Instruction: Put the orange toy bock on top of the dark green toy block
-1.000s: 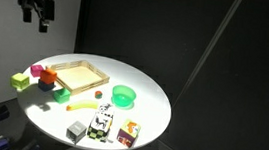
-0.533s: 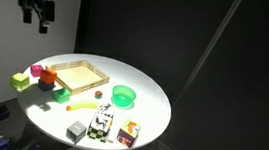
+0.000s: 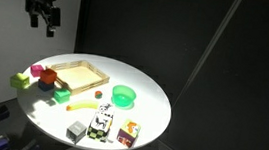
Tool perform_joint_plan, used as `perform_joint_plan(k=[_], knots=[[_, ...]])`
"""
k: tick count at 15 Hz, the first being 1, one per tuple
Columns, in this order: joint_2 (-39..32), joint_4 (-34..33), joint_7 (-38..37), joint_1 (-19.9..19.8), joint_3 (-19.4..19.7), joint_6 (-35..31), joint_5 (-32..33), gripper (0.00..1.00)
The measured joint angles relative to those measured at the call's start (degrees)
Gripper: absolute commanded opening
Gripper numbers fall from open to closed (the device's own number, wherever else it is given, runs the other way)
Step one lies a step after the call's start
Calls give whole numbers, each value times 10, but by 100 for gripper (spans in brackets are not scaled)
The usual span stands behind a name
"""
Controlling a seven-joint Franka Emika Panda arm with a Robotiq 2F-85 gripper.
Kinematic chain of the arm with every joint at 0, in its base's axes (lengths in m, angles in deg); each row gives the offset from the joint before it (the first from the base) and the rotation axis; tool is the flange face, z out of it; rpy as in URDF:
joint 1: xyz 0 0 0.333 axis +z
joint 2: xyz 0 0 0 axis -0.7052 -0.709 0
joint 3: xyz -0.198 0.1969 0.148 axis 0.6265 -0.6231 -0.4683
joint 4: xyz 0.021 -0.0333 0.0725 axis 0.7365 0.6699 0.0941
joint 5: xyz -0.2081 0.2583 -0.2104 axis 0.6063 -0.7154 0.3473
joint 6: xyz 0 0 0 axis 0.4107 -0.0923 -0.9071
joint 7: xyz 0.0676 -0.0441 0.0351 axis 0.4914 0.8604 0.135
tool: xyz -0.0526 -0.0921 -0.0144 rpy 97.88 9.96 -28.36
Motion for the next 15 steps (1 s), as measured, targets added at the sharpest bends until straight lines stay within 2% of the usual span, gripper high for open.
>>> perform_joint_plan(k=[8,12,15], knots=[[-59,-1,28,47,-9,-86,-39,100],[-71,-1,51,56,-9,-130,-48,100],[-74,-1,56,57,-9,-132,-49,100]])
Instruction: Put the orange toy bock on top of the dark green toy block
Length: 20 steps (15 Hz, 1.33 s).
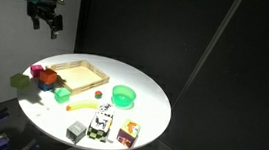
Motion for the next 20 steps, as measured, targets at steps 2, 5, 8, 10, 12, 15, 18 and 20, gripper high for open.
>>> perform_joint_plan(k=[2,5,8,10,12,15,18,20], knots=[[0,0,0,0,0,0,0,100],[0,0,0,0,0,0,0,100],[-1,3,0,0,-1,-4,0,100],[-6,5,0,0,-6,-21,0,100],[-17,6,0,0,-12,-36,0,100],[-40,6,-5,0,-24,-60,0,100],[-64,6,-22,0,-33,-78,0,100],[-79,6,-36,0,-39,-87,0,100]])
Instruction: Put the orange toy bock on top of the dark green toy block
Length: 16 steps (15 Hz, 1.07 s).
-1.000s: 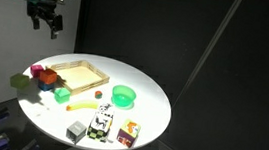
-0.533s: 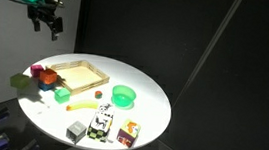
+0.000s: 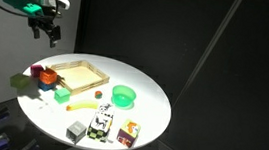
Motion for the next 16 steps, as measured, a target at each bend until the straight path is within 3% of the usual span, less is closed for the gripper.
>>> perform_joint_plan(k=[12,16], knots=[[-85,3,-126,0,-18,-73,14,100],[-108,6,-132,0,-18,-87,22,100]])
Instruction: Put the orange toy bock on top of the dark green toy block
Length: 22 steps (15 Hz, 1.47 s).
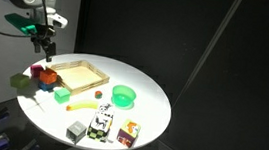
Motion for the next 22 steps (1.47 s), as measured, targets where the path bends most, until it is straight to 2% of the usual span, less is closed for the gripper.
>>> perform_joint_plan(k=[12,22], knots=[[-58,-4,22,0,0,-45,39,100],[-107,-58,23,0,3,-45,47,100]])
